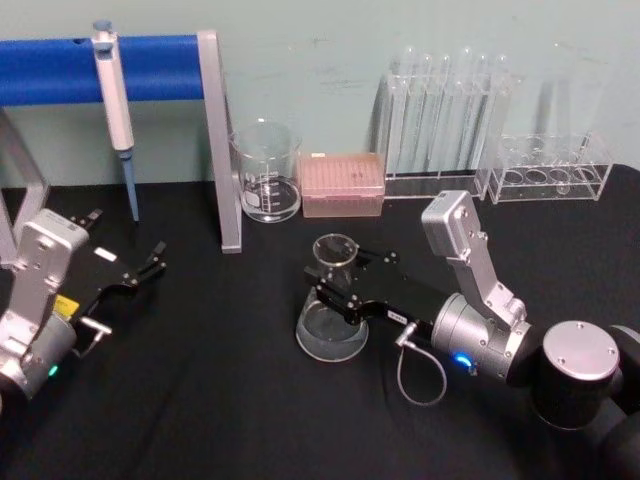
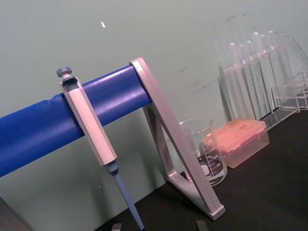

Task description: Grasp the erlenmeyer flask with one hand, shake it three times, then place it back.

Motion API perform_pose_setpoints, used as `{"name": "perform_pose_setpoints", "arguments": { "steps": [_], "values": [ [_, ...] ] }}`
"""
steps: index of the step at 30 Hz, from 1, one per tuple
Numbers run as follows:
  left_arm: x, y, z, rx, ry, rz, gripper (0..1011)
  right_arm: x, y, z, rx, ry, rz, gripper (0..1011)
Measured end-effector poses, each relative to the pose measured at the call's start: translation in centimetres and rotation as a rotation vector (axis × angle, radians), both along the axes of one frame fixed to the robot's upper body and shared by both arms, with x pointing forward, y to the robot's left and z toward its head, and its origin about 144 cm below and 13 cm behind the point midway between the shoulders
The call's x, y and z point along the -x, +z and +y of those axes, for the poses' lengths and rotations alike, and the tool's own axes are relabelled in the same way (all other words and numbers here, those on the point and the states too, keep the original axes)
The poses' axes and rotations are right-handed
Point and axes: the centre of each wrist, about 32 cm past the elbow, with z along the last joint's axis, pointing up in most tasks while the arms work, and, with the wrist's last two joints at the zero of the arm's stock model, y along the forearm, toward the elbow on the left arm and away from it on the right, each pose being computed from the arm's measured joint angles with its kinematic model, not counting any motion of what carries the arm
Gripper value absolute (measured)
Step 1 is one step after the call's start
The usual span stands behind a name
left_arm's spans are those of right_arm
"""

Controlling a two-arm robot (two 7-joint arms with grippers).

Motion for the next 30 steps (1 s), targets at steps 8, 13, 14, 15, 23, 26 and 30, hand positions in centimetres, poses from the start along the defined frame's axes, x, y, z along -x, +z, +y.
{"name": "perform_pose_setpoints", "arguments": {
  "steps": [8,13,14,15,23,26,30],
  "values": [
    [0.0,0.0,0.0,0.000,0.000,0.000,1001,0.2,1.0,-0.2,-0.021,0.001,-0.018,457],
    [0.0,0.0,0.0,0.000,0.000,0.000,1001,0.4,2.5,-0.3,-0.023,-0.003,-0.038,457],
    [0.0,0.0,0.0,0.000,0.000,0.000,1001,0.5,3.0,-0.3,-0.023,-0.008,-0.045,457],
    [0.0,0.0,0.0,0.000,0.000,0.000,1001,0.6,3.3,-0.3,-0.024,-0.011,-0.047,457],
    [0.0,0.0,0.0,0.000,0.000,0.000,1001,1.0,6.0,-0.8,-0.026,-0.032,-0.078,457],
    [0.0,0.0,0.0,0.000,0.000,0.000,1001,1.2,7.2,-1.2,-0.030,-0.035,-0.094,457],
    [0.0,0.0,0.0,0.000,0.000,0.000,1001,1.5,8.1,-1.4,-0.036,-0.033,-0.108,457]
  ]
}}
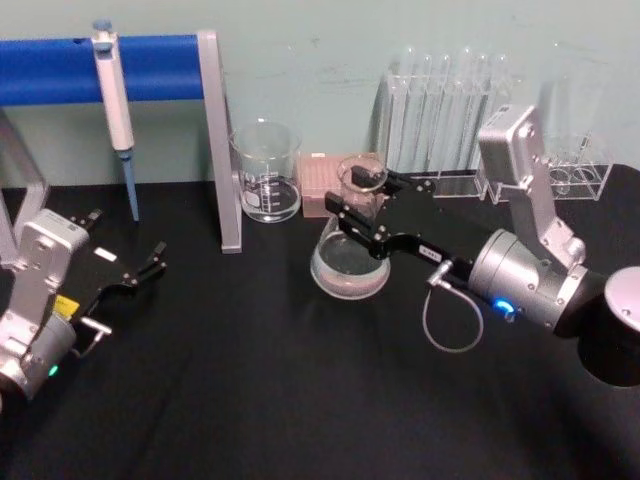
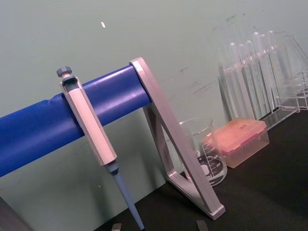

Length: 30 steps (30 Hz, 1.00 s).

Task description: Grasp the erlenmeyer flask with one hand, shake it three times, then place it back.

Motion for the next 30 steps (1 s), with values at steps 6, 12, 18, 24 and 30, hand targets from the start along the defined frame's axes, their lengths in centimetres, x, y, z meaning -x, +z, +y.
{"name": "perform_pose_setpoints", "arguments": {
  "steps": [6,12,18,24,30],
  "values": [
    [0.0,0.0,0.0,0.000,0.000,0.000,1001,0.3,1.0,-0.3,-0.017,-0.007,-0.012,457],
    [0.0,0.0,0.0,0.000,0.000,0.000,1001,0.5,1.3,-0.5,-0.028,-0.012,-0.014,457],
    [0.0,0.0,0.0,0.000,0.000,0.000,1001,0.5,1.4,-0.6,-0.038,-0.014,-0.007,457],
    [0.0,0.0,0.0,0.000,0.000,0.000,1001,0.5,1.4,-0.5,-0.044,-0.012,0.001,457],
    [0.0,0.0,0.0,0.000,0.000,0.000,1001,0.3,1.3,-0.5,-0.044,-0.010,0.007,457]
  ]
}}
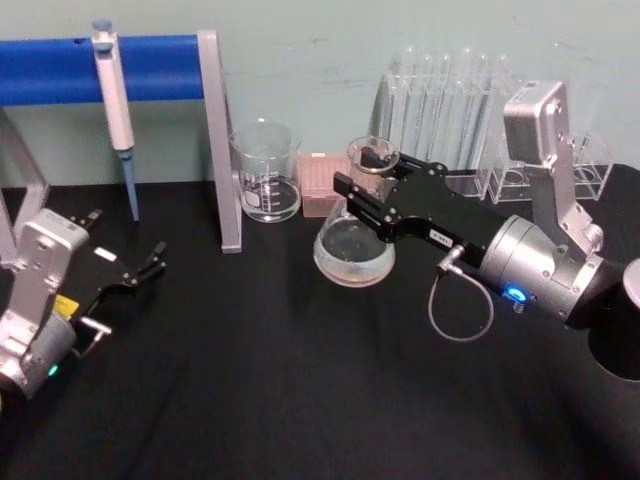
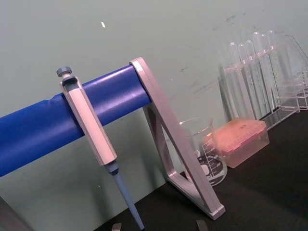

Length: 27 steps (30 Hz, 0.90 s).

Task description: Grasp the erlenmeyer flask with one hand, shake it three times, then place it back.

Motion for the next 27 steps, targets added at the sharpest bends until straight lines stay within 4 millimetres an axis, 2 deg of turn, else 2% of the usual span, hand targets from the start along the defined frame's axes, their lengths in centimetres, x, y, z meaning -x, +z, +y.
{"name": "perform_pose_setpoints", "arguments": {
  "steps": [27],
  "values": [
    [0.00,0.00,0.00,0.000,0.000,0.000,1001,-0.22,-0.17,0.19,-0.001,0.007,0.012,457]
  ]
}}
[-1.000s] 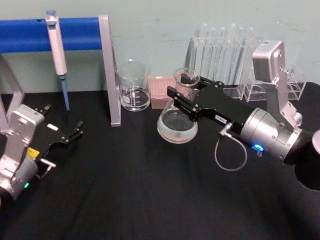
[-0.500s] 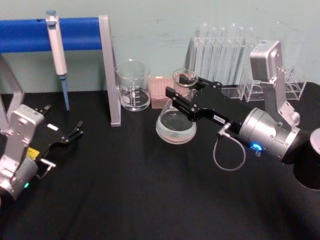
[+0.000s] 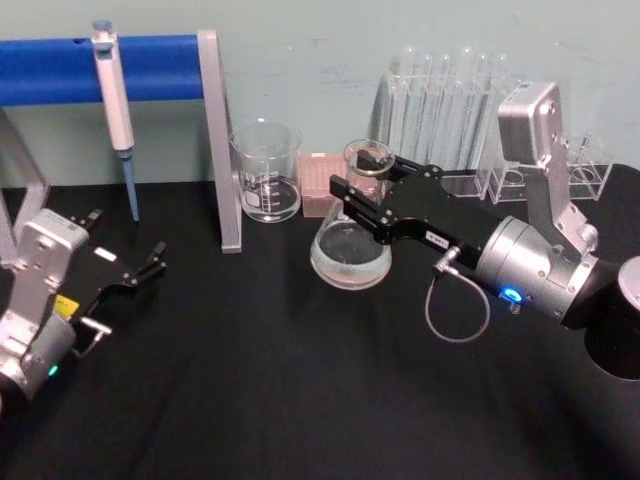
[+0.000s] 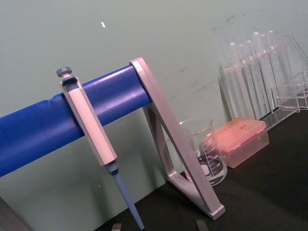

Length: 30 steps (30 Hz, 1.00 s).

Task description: Grasp the erlenmeyer flask with one hand, shake it three times, then place it back.

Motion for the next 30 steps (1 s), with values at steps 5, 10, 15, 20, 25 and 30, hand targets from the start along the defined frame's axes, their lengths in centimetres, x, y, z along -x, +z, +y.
{"name": "perform_pose_setpoints", "arguments": {
  "steps": [5,10,15,20,25,30],
  "values": [
    [0.0,0.0,0.0,0.000,0.000,0.000,1001,0.0,0.0,0.0,0.001,0.001,0.001,457],
    [0.0,0.0,0.0,0.000,0.000,0.000,1001,0.0,-0.1,0.1,0.003,0.008,0.004,457],
    [0.0,0.0,0.0,0.000,0.000,0.000,1001,0.2,-0.3,0.3,0.011,0.035,0.013,457],
    [0.0,0.0,0.0,0.000,0.000,0.000,1001,0.4,-0.5,0.7,0.022,0.092,0.023,457],
    [0.0,0.0,0.0,0.000,0.000,0.000,1001,0.6,-0.7,1.1,0.036,0.165,0.028,457],
    [0.0,0.0,0.0,0.000,0.000,0.000,1001,0.9,-0.8,1.6,0.051,0.239,0.028,457]
  ]
}}
